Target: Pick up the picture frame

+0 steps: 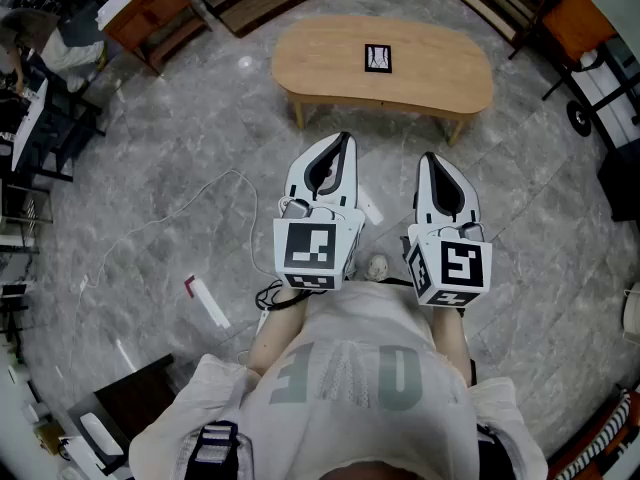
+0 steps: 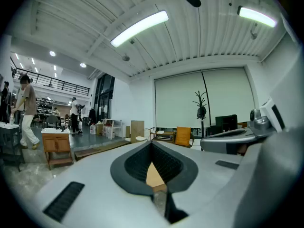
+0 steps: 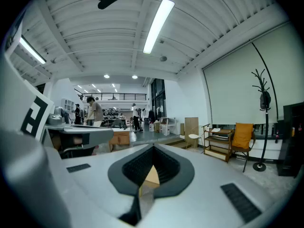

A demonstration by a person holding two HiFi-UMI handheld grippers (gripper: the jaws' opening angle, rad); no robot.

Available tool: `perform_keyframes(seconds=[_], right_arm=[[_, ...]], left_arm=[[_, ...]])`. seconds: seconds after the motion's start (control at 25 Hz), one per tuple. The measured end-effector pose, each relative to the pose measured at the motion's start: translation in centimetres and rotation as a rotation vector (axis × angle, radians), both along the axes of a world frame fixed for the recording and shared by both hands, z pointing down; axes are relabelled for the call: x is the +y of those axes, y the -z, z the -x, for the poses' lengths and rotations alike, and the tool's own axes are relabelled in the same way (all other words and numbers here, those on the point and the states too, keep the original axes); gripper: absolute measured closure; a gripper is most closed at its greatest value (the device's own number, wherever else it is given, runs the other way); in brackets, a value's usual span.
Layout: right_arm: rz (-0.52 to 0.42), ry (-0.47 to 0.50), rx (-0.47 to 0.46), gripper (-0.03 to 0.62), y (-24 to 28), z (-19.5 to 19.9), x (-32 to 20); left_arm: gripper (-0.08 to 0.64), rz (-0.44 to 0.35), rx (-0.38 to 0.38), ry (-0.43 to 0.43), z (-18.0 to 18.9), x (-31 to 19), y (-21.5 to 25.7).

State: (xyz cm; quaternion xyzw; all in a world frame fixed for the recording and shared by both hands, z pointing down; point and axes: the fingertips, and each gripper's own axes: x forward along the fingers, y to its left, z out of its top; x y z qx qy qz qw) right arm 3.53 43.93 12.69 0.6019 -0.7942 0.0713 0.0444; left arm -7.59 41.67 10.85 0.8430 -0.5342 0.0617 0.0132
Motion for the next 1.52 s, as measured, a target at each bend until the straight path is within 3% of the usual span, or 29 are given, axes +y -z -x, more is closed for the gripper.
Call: perform_keyframes(seconds=[0.44, 0.68, 1.08, 1.28, 1.52], right_arm=[[-0.015, 0.001, 0.023, 0.586, 0.0, -1.6, -0.9], [-0.053, 0.068, -0.115, 0.586, 0.1, -3.5, -0.8], [-0.074, 0.123, -0.106, 0.587, -0.6, -4.8, -2.0], [-0.100, 0.113, -0.082, 0.586, -1.0, -5.4, -3.8], [-0.120, 0.074, -0.029, 0.586, -0.7, -6.7, -7.2]], left_arm=[[0.551, 0.004, -0.002, 0.041, -0.3, -1.2, -0.3], [0.551, -0.012, -0.003, 0.099, -0.8, -1.8, -0.4], [0.551, -0.061, 0.000, 0.100, -1.6, -3.4, 0.4], [0.551, -0.099, -0.018, 0.082, -1.6, -6.0, 0.2], [0.551, -0.105, 0.021, 0.064, -2.0, -10.7, 0.0]])
